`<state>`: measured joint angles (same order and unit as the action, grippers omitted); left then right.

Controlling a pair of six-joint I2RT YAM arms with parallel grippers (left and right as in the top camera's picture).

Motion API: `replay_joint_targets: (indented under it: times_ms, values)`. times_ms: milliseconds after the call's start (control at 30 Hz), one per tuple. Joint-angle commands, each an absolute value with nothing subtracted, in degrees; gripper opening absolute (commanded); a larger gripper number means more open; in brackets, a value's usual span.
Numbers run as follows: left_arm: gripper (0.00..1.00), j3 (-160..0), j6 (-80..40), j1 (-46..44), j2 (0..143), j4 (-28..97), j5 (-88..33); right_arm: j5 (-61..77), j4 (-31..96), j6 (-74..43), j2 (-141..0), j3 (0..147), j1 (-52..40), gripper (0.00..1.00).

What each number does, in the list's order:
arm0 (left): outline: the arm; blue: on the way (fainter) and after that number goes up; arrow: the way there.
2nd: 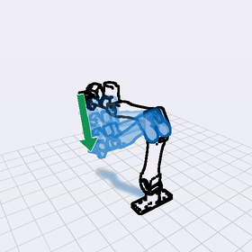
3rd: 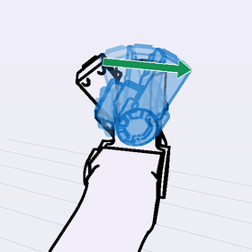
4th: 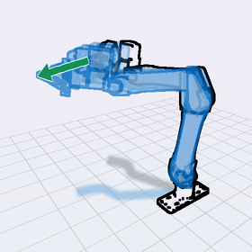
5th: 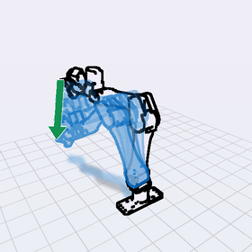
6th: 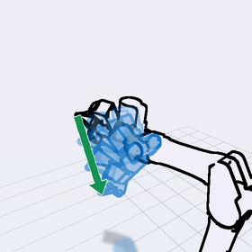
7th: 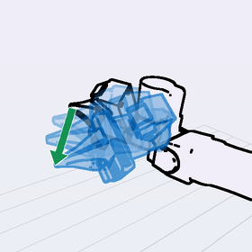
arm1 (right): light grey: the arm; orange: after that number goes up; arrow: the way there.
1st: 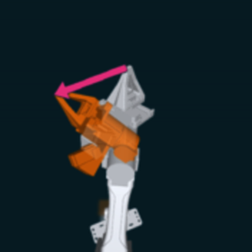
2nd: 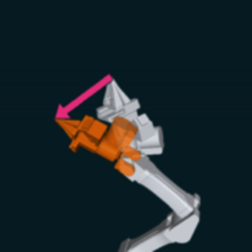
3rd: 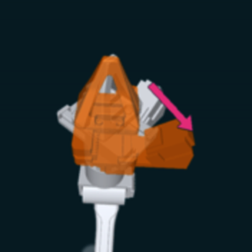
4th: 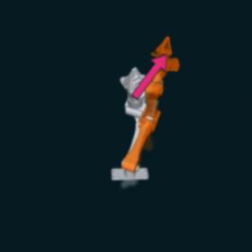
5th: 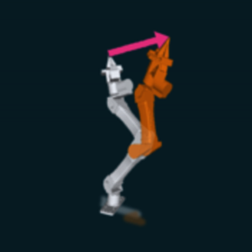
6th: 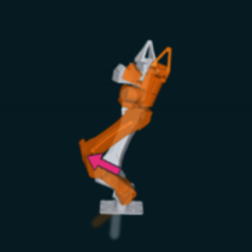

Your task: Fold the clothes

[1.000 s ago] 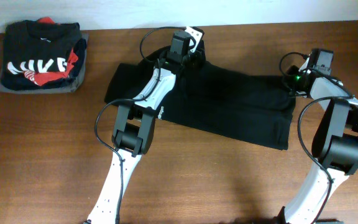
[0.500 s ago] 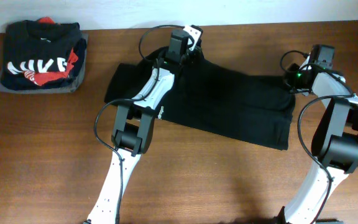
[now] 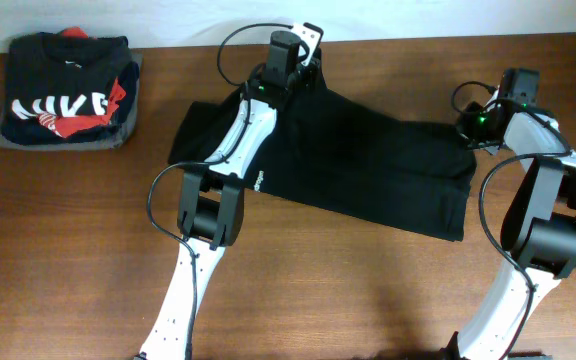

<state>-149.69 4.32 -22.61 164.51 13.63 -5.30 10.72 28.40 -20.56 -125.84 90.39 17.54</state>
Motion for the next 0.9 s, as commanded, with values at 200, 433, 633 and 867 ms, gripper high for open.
replay_joint_targets:
  times_ms: [200, 433, 633, 867]
  values:
    - [0.01, -161.4, 4.6, -20.3, 165.0, 27.4, -5.1, 8.4, 37.5, -20.2, -121.9, 97.1, 17.8, 0.04]
    - [0.01, -166.5, 4.6, -18.0, 165.0, 37.5, -5.1, 8.1, 43.1, -20.2, -121.2, 99.2, 17.8, 0.04]
    - [0.01, -169.0, 4.6, -16.5, 165.0, 43.2, -5.1, 5.4, 45.9, -20.2, -120.0, 100.0, 17.8, 0.04]
    - [0.01, -170.8, 4.6, -16.1, 165.0, 48.5, -5.1, 2.5, 49.3, -20.2, -116.4, 100.0, 17.8, 0.04]
